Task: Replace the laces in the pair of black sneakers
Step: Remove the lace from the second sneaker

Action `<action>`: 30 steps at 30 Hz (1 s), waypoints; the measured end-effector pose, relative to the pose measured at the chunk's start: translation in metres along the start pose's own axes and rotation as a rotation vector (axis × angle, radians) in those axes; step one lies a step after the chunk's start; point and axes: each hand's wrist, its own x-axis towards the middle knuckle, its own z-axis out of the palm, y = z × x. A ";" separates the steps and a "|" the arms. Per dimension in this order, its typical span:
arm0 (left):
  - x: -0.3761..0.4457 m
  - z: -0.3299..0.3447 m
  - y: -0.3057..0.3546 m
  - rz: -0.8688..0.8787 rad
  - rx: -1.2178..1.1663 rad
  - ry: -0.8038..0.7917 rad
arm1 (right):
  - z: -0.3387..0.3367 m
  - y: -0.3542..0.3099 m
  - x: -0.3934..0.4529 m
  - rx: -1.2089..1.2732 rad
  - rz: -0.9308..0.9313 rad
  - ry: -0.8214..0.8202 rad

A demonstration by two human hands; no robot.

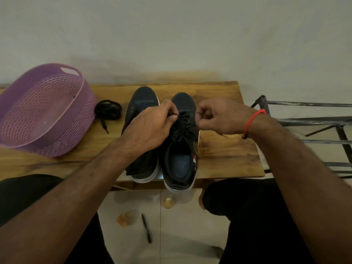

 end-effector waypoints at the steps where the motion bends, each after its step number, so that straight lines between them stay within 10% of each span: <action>1: 0.000 0.000 0.000 0.003 -0.021 -0.010 | -0.001 0.000 0.000 0.033 -0.010 0.005; 17: -0.005 0.011 -0.024 0.028 0.498 -0.362 | 0.005 0.005 0.012 0.003 0.000 0.095; 30: -0.010 0.021 -0.029 0.003 0.550 -0.286 | 0.008 0.006 0.018 -0.070 0.018 0.202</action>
